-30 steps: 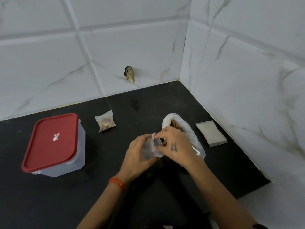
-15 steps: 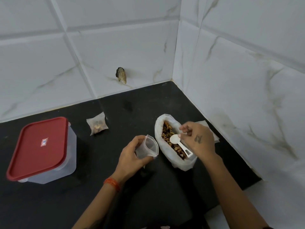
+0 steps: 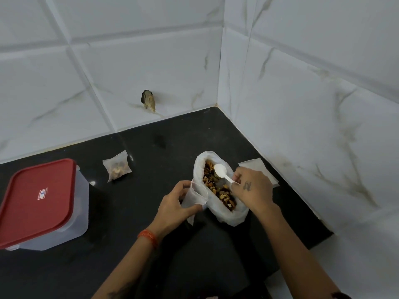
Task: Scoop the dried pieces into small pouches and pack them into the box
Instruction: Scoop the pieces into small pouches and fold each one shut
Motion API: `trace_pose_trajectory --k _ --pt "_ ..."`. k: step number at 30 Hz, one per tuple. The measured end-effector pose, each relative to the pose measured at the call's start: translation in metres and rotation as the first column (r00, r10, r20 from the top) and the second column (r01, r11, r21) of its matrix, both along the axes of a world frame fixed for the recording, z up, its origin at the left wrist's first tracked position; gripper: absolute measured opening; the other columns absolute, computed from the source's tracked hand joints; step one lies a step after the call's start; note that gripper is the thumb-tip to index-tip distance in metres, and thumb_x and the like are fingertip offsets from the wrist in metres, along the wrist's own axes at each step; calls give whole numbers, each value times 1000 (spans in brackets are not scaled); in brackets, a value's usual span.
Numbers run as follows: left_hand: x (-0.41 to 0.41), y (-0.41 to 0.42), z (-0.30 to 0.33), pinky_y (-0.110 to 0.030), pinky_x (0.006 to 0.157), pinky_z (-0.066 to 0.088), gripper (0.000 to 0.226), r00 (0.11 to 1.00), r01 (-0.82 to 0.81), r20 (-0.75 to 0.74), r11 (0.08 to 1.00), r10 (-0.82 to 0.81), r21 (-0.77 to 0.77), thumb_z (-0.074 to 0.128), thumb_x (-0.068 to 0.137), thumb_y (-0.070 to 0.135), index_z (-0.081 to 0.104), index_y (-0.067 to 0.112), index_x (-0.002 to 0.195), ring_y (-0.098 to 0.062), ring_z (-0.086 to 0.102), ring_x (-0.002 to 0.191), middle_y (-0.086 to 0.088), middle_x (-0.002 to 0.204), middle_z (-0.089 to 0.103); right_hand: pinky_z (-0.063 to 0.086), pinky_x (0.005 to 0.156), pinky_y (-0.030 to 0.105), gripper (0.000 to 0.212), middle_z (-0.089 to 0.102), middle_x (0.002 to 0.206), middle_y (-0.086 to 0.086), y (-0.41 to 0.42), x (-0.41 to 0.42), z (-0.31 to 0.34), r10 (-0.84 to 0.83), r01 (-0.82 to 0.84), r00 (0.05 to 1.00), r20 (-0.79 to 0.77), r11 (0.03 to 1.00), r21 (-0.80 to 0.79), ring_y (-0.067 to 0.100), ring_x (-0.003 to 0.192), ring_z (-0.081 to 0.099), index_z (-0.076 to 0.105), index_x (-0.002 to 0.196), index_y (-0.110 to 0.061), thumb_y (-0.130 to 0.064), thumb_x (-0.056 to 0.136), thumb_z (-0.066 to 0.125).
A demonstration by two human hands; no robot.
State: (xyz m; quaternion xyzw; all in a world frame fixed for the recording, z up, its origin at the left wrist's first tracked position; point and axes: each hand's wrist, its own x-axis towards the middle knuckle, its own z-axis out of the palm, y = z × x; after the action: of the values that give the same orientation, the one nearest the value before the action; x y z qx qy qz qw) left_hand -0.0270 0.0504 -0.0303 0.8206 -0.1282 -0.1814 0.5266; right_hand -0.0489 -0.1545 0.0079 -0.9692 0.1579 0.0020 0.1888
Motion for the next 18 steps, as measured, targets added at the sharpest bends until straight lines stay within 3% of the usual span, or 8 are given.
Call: trace_pose_trajectory --k 5,11,15,18 --pt "5 -3 0 -15 82 44 51 998 7 -69 1000 -9 -25 79 72 25 48 40 110 0 59 105 12 109 66 46 71 23 21 65 95 0 12 22 -6 126 -110 985 116 985 -137 14 86 58 64 108 -19 -27 89 61" --pt "7 -7 -1 -16 79 45 49 994 1 -105 1000 -3 -23 78 74 25 47 40 109 -3 60 103 11 107 67 45 78 24 17 63 97 3 10 22 -17 323 -312 946 13 923 -225 16 91 55 65 107 -19 -20 91 58" --pt "7 -9 2 -13 73 43 47 993 4 -120 1000 -6 -18 77 75 26 46 40 108 2 58 99 14 104 66 39 69 19 12 61 83 -5 -9 15 -5 249 -255 967 -52 952 -171 9 78 53 69 97 -24 -24 88 61" --pt "7 -9 2 -12 73 42 47 993 5 -121 1000 -6 -8 77 75 26 46 41 107 3 58 99 14 105 65 31 59 16 14 68 87 -4 -14 11 -6 152 -143 987 57 981 -131 7 74 52 71 97 -24 -29 87 63"
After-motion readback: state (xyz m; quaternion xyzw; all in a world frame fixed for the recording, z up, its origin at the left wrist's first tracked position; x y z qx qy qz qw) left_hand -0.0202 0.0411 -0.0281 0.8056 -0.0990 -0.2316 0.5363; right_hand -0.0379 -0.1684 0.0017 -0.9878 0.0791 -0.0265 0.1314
